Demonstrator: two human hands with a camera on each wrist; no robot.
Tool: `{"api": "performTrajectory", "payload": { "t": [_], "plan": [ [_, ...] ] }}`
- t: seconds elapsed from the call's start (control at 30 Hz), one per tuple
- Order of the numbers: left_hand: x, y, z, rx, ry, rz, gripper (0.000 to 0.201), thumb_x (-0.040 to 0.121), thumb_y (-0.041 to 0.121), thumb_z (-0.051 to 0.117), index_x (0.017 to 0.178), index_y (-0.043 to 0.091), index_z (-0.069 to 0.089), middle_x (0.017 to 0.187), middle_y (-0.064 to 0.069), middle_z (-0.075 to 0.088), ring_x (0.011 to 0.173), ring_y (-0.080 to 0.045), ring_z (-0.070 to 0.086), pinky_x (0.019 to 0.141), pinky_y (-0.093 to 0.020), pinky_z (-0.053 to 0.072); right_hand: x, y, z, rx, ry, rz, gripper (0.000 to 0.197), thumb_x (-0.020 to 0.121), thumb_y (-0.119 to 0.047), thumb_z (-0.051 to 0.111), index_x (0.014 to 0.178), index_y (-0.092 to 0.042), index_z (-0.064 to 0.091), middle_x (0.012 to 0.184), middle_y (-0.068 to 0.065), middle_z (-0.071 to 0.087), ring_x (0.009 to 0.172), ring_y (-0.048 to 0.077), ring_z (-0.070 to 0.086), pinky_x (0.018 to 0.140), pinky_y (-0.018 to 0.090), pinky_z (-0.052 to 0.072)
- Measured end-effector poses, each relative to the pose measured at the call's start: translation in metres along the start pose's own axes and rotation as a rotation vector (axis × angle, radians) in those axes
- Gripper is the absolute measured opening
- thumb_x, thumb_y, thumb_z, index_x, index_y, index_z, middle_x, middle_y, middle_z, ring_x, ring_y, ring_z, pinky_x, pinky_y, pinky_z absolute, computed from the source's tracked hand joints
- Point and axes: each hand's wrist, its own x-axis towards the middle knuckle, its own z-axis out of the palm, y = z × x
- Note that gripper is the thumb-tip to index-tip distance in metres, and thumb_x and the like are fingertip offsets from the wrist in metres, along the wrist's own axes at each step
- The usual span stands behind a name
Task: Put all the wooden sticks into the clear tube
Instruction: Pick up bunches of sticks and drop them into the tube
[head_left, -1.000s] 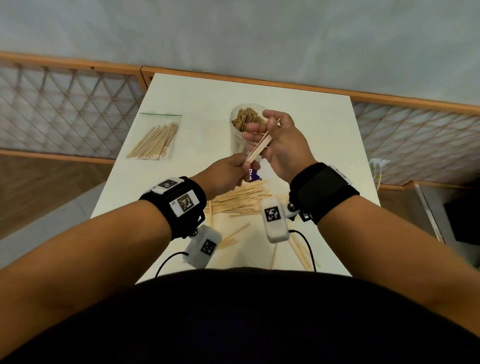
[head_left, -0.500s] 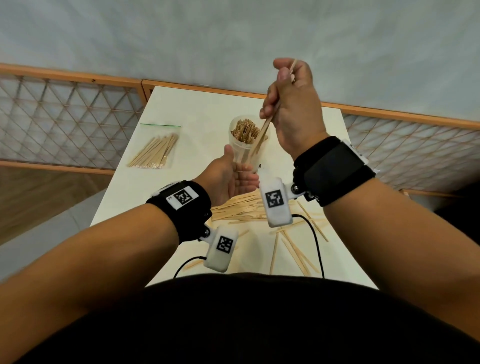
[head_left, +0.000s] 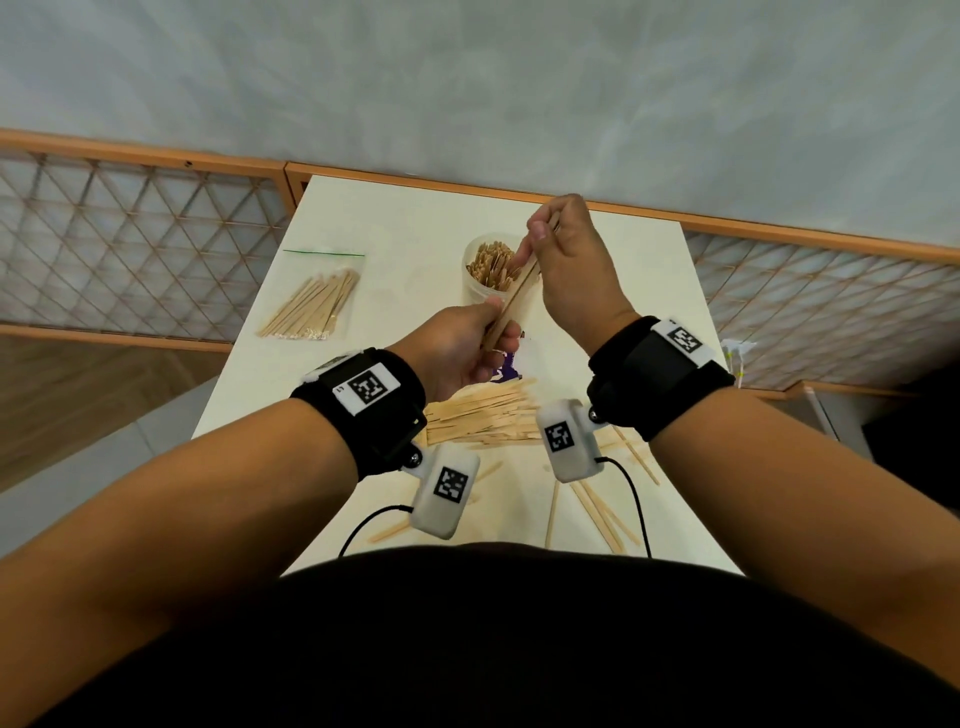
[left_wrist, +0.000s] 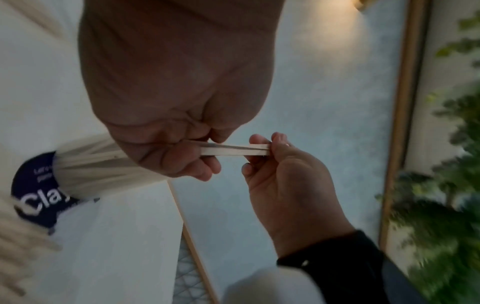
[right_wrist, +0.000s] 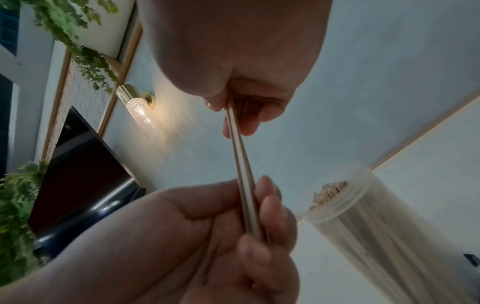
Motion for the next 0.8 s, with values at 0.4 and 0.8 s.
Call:
{"api": "performTrajectory", "payload": {
  "t": [0.4,0.8],
  "plan": [
    [-0.009,0.001,0.001,0.281,-0.169,0.163,0.033,0.103,0.040,0.031,0.090,0.017,0.051,0.069,0.004,0.040,0.058,-0.008,0.037,0.052,-0.020,0.035,0.002,0.006,-0.016,-0.171,-0.110,0.042,0.017,0.101,-0.016,0.037,0.087,-0.021,0.046,0.077,-0.006,0.064,0.059,0.002,0.052,0.059,0.022,0.045],
    [0.000,-0.015,-0.017,0.404,-0.149,0.243,0.032,0.104,0.034,0.029,0.091,0.019,0.054,0.072,0.005,0.041,0.060,-0.009,0.032,0.055,-0.020,0.027,0.009,-0.002,-0.052,0.020,-0.283,0.293,0.011,0.082,0.004,0.068,0.081,-0.007,0.070,0.058,0.001,0.069,0.057,0.014,0.068,0.063,0.026,0.059]
  ]
}}
